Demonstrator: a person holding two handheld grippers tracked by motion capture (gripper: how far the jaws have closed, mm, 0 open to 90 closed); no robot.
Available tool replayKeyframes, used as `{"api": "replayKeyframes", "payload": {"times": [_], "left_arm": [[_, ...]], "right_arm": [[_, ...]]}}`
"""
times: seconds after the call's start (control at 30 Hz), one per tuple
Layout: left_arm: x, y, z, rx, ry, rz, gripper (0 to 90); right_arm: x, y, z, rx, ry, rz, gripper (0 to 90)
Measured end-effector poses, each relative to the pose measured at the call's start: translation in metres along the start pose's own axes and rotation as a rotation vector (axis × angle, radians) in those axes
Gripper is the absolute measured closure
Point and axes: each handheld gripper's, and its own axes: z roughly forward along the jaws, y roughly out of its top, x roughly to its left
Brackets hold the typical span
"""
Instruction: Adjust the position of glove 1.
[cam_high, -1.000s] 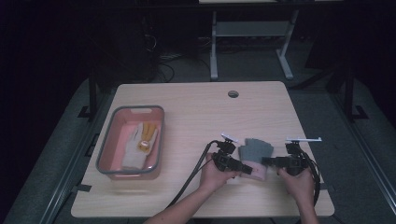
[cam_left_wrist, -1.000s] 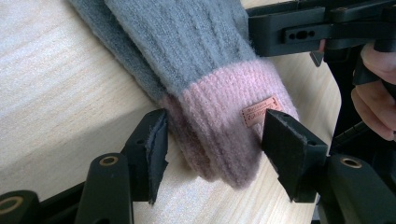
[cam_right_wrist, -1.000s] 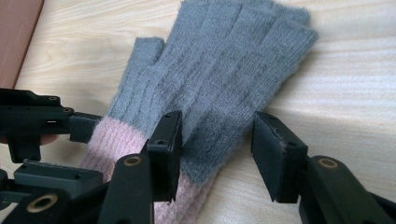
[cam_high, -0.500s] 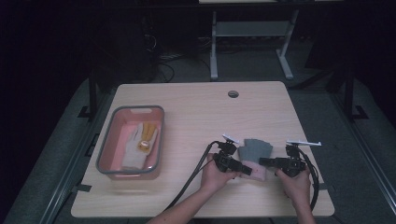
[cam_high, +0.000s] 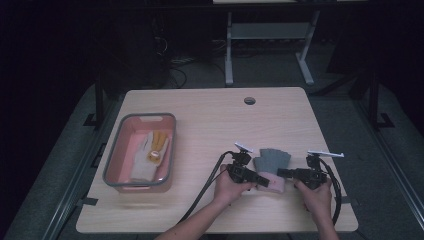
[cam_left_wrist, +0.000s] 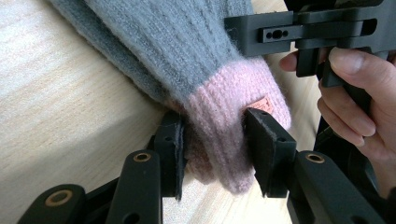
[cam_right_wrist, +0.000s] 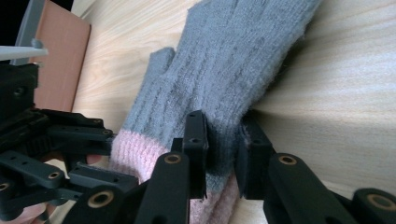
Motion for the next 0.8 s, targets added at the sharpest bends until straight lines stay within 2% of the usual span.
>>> {"api": "replayKeyframes", "payload": {"times": [0.13, 0.27, 0.3, 0.43, 0.67, 0.8], "left_arm": [[0.002, 0.0, -0.001, 0.005, -0.016, -0.003, 59.6], [0.004, 0.001, -0.005, 0.017, -0.026, -0.004, 59.9], [0.005, 0.0, -0.006, 0.004, -0.026, 0.003, 60.2], [0.005, -0.001, -0.011, 0.011, -0.026, 0.013, 60.9], [0.005, -0.002, -0.019, -0.01, -0.042, 0.021, 62.0], [0.006, -0.003, -0.027, -0.003, -0.05, 0.027, 62.8]], "right_arm": [[-0.002, 0.0, -0.001, 0.003, 0.023, 0.012, 77.5], [0.002, -0.001, -0.003, -0.003, 0.03, 0.0, 77.7], [0.004, -0.001, -0.003, -0.005, 0.034, -0.003, 77.7], [0.008, -0.001, -0.004, -0.009, 0.043, -0.01, 77.7], [0.016, -0.002, -0.006, -0.022, 0.056, -0.031, 77.7], [0.02, -0.003, -0.005, -0.027, 0.073, -0.035, 77.8]]}}
